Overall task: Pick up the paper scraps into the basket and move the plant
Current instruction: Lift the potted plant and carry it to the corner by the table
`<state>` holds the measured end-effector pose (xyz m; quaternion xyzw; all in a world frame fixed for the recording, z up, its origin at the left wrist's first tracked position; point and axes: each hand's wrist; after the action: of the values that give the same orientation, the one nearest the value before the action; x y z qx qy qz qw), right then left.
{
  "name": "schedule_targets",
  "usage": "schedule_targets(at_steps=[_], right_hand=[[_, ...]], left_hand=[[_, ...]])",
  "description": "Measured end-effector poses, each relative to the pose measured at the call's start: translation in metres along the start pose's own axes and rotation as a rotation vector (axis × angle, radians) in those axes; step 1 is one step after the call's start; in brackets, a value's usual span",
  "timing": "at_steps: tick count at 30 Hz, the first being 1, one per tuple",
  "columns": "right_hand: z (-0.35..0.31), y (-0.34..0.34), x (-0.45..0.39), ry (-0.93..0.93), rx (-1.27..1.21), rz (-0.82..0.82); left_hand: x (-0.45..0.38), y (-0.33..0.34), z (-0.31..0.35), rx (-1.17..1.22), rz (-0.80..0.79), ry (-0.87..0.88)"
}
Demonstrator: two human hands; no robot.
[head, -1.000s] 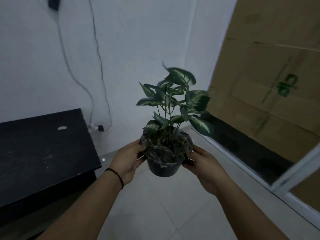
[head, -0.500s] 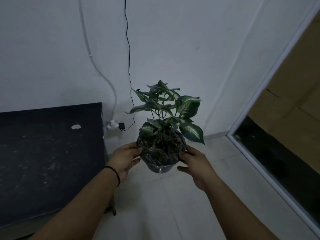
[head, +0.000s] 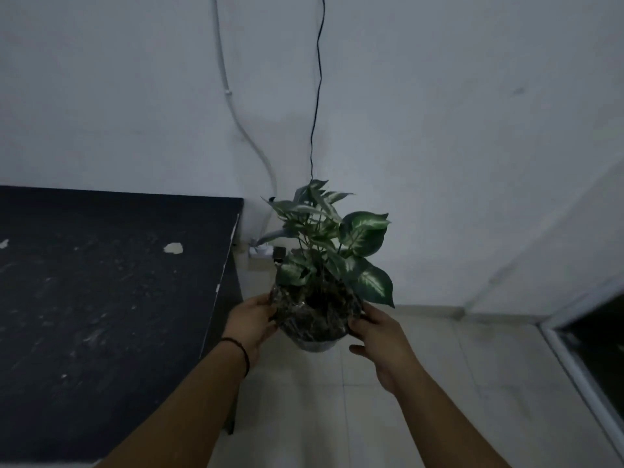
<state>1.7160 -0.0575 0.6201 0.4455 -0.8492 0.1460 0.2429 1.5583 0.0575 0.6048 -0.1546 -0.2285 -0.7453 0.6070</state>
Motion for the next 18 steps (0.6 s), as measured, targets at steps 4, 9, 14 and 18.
schedule_targets(at_steps=[4, 9, 14, 18], right_hand=[[0.019, -0.006, -0.067, 0.051, -0.015, -0.028], [0.068, 0.001, -0.160, 0.148, -0.009, -0.037], [0.145, 0.019, -0.252, 0.206, -0.031, -0.049], [0.232, 0.036, -0.323, 0.263, -0.009, -0.043]], left_hand=[[-0.045, 0.019, -0.028, 0.019, 0.084, -0.019], [-0.118, 0.023, -0.080, 0.051, 0.157, -0.054], [-0.208, 0.006, -0.173, 0.039, 0.125, -0.065], [-0.271, -0.014, -0.255, 0.027, 0.152, -0.064]])
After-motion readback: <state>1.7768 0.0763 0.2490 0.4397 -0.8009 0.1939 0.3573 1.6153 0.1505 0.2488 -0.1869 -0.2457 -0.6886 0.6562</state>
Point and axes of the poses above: each hand's wrist, its own x-axis away from the middle knuckle, its own y-axis out of the palm, z = x × y, and after that the axes turned 5 degrees about y, right-handed
